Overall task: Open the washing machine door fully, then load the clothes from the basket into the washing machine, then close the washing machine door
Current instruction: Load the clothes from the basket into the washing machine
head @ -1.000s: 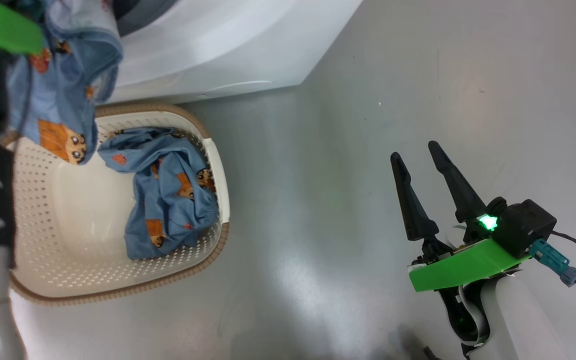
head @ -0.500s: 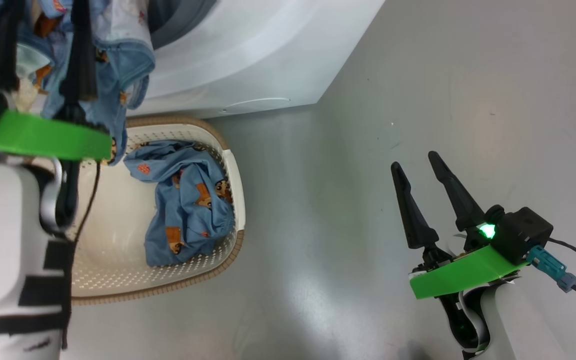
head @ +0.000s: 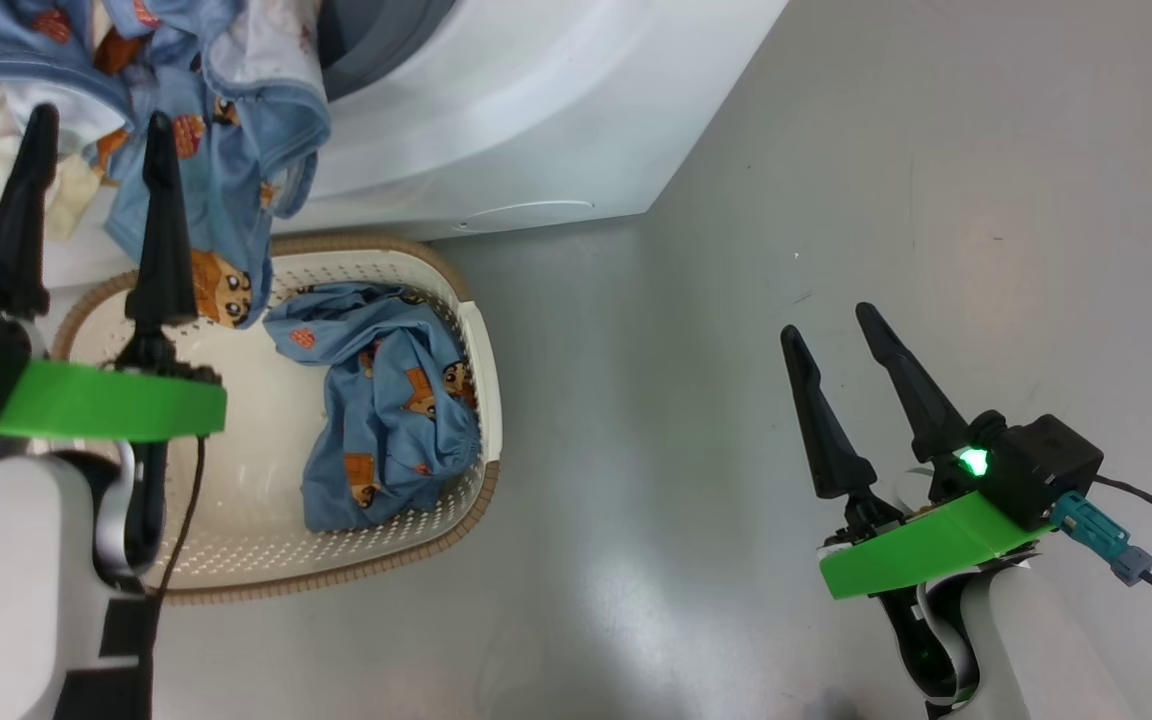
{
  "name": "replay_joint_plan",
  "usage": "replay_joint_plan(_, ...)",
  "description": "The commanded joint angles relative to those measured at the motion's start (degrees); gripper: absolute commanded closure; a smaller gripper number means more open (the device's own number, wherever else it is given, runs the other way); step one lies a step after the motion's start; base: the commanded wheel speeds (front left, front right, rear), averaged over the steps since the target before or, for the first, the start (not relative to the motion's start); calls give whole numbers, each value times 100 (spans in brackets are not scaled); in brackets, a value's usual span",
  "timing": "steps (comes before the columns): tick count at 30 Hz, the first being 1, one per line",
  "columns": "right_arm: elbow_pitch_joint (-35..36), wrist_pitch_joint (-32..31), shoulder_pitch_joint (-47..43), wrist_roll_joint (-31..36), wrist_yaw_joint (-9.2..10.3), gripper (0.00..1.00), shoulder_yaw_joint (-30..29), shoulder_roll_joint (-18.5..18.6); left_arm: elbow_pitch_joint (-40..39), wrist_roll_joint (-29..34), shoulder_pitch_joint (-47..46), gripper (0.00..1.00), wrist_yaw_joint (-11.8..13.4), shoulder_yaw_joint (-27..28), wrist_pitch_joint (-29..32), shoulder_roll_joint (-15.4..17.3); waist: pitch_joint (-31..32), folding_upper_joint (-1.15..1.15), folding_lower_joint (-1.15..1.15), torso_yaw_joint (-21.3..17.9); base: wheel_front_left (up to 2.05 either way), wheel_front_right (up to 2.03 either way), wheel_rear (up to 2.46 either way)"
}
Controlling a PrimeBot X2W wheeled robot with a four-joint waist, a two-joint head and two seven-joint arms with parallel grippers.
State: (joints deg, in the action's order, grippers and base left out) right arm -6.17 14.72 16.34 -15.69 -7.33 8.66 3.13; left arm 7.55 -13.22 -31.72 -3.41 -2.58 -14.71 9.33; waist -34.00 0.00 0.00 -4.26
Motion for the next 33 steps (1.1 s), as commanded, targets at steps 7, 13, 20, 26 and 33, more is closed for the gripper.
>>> replay_joint_plan(7,103,28,-144,63,-16,0,120,-25,-485,144,499,0,66,275,-29,175,32,0,0,62,0,0,0)
replay_joint_plan(13,98,28,-145,80,-16,0,112,-25,-639,144,767,0,143,346,-29,103,60,0,0,86,0,0,0)
replay_joint_plan(20,95,28,-142,82,-16,0,113,-25,-721,150,1055,0,191,431,-29,53,78,0,0,91,0,0,0)
replay_joint_plan(26,89,28,-142,98,-16,0,100,-25,-729,165,1257,0,233,520,-29,31,99,0,0,95,0,0,0)
replay_joint_plan(33,80,28,-148,110,-16,0,86,-25,-718,165,1449,0,282,627,-29,0,122,0,0,99,0,0,0)
